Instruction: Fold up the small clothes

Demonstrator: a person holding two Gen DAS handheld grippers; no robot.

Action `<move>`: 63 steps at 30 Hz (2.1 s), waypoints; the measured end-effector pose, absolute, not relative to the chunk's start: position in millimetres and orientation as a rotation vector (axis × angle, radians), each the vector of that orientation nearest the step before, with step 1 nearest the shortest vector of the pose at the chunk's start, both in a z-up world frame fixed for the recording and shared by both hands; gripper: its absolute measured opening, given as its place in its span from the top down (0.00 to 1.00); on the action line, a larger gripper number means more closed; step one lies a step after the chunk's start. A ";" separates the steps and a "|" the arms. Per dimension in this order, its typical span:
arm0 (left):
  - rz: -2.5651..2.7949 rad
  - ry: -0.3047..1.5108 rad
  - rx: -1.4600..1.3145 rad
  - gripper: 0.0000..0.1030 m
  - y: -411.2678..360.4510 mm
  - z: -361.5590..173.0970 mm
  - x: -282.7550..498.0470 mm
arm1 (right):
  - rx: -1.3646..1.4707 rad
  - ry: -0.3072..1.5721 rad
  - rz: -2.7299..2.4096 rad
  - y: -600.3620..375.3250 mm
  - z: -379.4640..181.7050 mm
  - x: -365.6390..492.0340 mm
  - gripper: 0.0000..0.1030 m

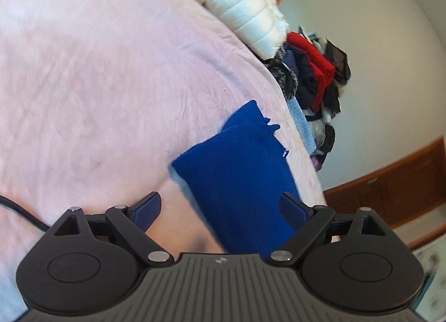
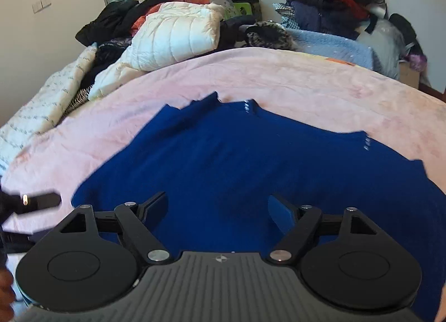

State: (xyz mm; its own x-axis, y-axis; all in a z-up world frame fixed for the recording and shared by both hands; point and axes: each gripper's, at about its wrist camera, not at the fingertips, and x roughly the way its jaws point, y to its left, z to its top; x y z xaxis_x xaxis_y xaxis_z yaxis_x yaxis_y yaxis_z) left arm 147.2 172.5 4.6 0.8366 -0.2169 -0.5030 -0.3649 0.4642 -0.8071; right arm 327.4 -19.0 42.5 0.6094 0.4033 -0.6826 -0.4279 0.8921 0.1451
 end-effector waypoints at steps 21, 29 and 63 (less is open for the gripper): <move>0.276 0.649 -0.926 0.88 144.8 1.9 220.9 | 0.136 0.750 0.518 -55.2 -10.2 282.7 0.03; 0.267 0.670 -0.623 0.92 109.9 17.7 221.8 | 0.223 0.830 0.560 -54.3 29.3 319.9 0.09; 0.231 0.588 -0.475 0.92 96.9 8.7 205.0 | 0.091 1.332 0.686 152.9 31.9 489.1 0.27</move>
